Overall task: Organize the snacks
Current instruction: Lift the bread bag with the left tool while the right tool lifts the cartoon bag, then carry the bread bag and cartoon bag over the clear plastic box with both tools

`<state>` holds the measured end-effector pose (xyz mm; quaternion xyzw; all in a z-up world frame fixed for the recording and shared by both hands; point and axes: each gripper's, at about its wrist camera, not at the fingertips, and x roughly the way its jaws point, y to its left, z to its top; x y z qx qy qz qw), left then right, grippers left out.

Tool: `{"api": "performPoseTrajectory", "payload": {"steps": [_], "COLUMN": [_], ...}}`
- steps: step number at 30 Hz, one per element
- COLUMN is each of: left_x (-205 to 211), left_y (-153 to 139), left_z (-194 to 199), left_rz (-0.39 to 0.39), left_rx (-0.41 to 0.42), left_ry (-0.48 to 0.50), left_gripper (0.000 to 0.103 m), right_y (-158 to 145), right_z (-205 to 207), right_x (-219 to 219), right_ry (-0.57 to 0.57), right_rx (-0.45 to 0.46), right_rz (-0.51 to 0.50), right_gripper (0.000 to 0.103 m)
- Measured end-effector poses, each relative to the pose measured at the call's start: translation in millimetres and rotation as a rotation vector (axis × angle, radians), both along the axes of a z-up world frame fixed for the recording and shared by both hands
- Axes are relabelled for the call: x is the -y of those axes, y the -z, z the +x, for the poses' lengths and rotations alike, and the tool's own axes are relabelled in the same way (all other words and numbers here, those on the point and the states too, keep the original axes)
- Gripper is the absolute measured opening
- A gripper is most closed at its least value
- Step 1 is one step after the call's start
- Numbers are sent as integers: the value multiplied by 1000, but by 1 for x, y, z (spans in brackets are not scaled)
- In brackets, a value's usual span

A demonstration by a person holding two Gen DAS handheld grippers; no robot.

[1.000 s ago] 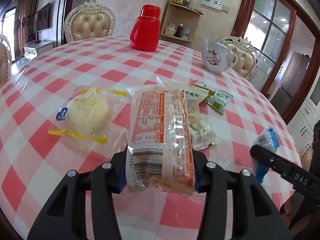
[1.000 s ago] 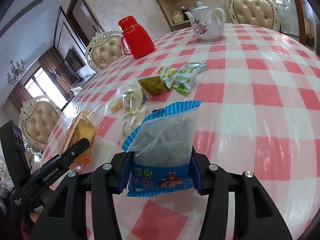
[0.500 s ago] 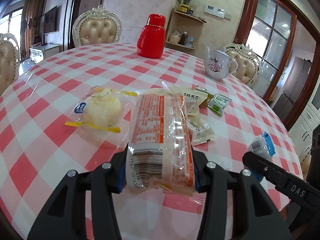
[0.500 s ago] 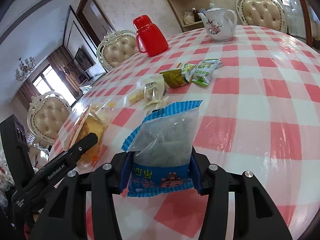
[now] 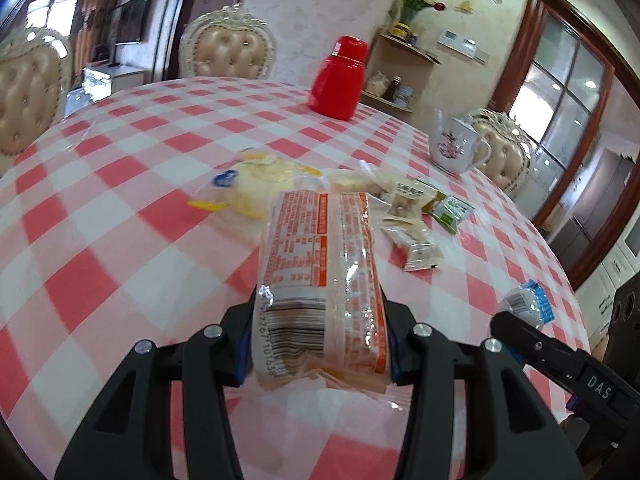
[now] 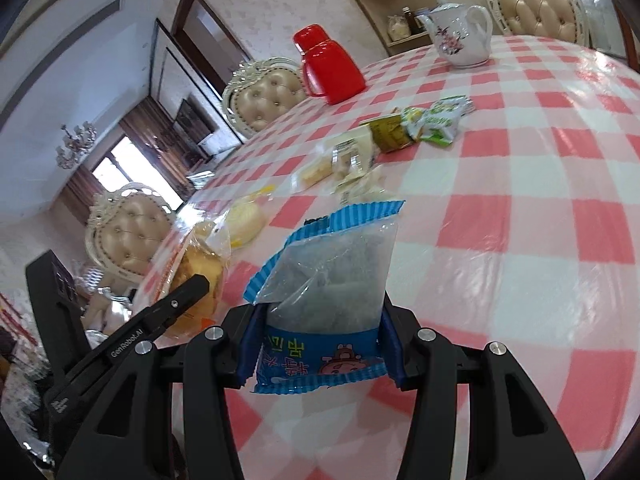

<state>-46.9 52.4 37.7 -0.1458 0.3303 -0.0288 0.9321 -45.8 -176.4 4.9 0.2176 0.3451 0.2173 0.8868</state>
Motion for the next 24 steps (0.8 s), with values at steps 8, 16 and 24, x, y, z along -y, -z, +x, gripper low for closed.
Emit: {"api": "performPoseTrajectory", "payload": {"steps": [8, 16, 24], "left_x": [-23, -52, -96], "left_y": [-5, -13, -18], "left_z": [-45, -97, -149], "left_rz": [13, 103, 145], "left_rx": [3, -20, -6], "left_ry": [-31, -51, -106], "left_gripper": [49, 49, 49], "right_y": [-4, -6, -6], "right_z": [-24, -51, -73], "right_x": [-17, -59, -116], "right_ry": [-51, -155, -260], "right_rx": [15, 20, 40], "right_rz": [61, 56, -31], "right_gripper": [49, 49, 49]}}
